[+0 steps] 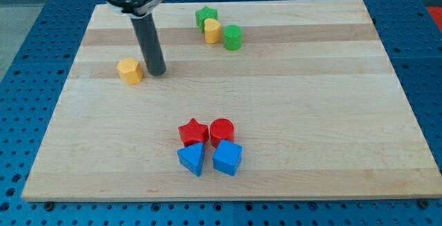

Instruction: Move your hand at the top left of the green star

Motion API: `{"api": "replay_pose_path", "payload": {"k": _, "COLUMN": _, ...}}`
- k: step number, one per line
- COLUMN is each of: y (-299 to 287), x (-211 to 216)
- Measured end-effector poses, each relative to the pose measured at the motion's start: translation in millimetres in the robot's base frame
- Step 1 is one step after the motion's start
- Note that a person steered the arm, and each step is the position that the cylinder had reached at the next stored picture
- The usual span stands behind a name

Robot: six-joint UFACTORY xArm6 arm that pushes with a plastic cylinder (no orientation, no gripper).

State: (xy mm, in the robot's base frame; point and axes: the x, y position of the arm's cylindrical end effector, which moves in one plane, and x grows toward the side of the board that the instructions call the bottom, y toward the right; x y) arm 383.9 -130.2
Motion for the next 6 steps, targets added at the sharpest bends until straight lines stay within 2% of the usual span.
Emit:
{"api": "replay_pose_path", "payload": {"k": 4, "y": 3, "x": -127}}
{"api": "replay_pose_path", "payload": {"k": 5, "y": 15, "x": -151}}
{"api": "replay_pose_path", "payload": {"k": 6, "y": 49, "x": -153}}
